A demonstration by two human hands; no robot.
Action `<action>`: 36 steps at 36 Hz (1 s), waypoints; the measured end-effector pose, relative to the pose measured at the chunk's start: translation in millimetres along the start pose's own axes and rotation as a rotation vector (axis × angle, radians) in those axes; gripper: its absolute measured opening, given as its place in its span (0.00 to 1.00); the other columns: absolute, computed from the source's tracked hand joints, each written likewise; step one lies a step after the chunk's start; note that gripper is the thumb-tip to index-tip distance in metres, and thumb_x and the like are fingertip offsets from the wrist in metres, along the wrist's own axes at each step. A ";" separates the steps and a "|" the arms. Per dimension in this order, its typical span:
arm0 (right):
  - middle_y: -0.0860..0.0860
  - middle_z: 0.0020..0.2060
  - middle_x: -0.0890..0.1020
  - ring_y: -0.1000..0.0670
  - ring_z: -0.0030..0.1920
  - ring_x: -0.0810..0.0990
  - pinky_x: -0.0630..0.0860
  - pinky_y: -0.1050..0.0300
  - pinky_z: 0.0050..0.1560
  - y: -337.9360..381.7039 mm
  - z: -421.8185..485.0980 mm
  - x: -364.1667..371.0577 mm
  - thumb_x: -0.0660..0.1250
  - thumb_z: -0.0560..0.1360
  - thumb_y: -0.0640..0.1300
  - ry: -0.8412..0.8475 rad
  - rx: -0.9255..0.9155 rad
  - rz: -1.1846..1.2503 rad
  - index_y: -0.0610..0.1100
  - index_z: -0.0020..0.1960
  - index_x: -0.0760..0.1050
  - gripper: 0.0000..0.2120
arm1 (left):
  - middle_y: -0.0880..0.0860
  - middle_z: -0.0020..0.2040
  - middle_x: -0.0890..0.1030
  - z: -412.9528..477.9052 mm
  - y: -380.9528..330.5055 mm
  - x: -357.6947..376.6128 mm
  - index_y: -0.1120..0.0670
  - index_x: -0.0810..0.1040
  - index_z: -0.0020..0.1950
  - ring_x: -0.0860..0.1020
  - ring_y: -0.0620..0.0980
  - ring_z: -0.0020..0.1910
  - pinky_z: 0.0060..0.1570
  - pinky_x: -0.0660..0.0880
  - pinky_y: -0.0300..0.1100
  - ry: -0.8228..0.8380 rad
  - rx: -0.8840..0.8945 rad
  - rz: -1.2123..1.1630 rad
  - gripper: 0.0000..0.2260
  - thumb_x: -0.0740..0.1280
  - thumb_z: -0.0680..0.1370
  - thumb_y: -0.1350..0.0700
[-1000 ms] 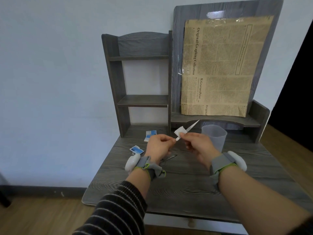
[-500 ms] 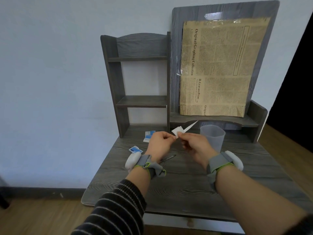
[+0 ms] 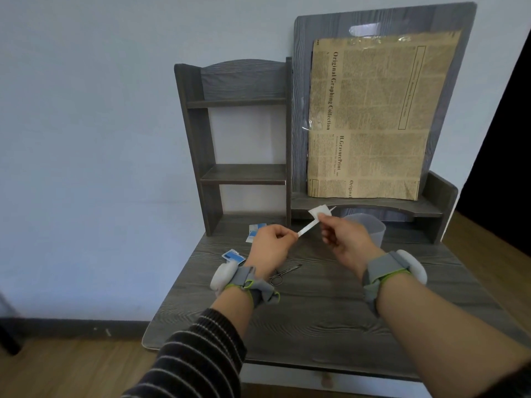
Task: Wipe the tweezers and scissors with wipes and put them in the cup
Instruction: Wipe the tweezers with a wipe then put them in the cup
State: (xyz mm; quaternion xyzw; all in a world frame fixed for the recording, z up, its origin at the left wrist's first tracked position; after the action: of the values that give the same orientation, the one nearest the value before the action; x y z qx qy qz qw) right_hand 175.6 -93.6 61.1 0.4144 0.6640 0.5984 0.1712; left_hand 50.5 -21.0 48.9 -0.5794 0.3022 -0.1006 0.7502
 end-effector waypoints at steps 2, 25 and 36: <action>0.48 0.32 0.75 0.54 0.31 0.71 0.70 0.63 0.32 -4.9 -2.7 4.2 0.69 0.72 0.38 0.031 -0.007 -0.019 0.40 0.38 0.75 0.06 | 0.48 0.31 0.73 0.0 -1.0 2.0 0.60 0.81 0.49 0.69 0.42 0.29 0.23 0.65 0.24 -0.011 0.013 0.013 0.07 0.66 0.77 0.57; 0.49 0.31 0.74 0.54 0.31 0.70 0.69 0.64 0.31 -3.4 -3.1 7.7 0.69 0.72 0.39 0.042 -0.013 -0.028 0.41 0.37 0.74 0.07 | 0.48 0.32 0.75 -1.6 -3.7 1.0 0.56 0.81 0.45 0.70 0.42 0.31 0.23 0.65 0.23 -0.005 -0.014 -0.036 0.04 0.67 0.76 0.57; 0.49 0.30 0.73 0.55 0.29 0.68 0.67 0.67 0.24 -19.9 -9.8 16.0 0.69 0.72 0.37 0.072 0.009 -0.052 0.41 0.36 0.74 0.07 | 0.47 0.31 0.74 -2.5 1.8 1.1 0.59 0.82 0.47 0.70 0.41 0.30 0.23 0.65 0.23 -0.019 -0.010 -0.002 0.07 0.67 0.76 0.57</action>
State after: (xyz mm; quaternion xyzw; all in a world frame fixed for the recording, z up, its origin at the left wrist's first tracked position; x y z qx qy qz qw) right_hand 152.1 -86.7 48.9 0.3759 0.6830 0.6052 0.1610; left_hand 49.5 -23.0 46.5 -0.5844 0.2949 -0.0945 0.7501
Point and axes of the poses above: each hand's wrist, its own z-axis towards the middle knuckle, its own x-axis out of the palm, y = z × x, the point moved 1 cm from there along z, towards the middle knuckle
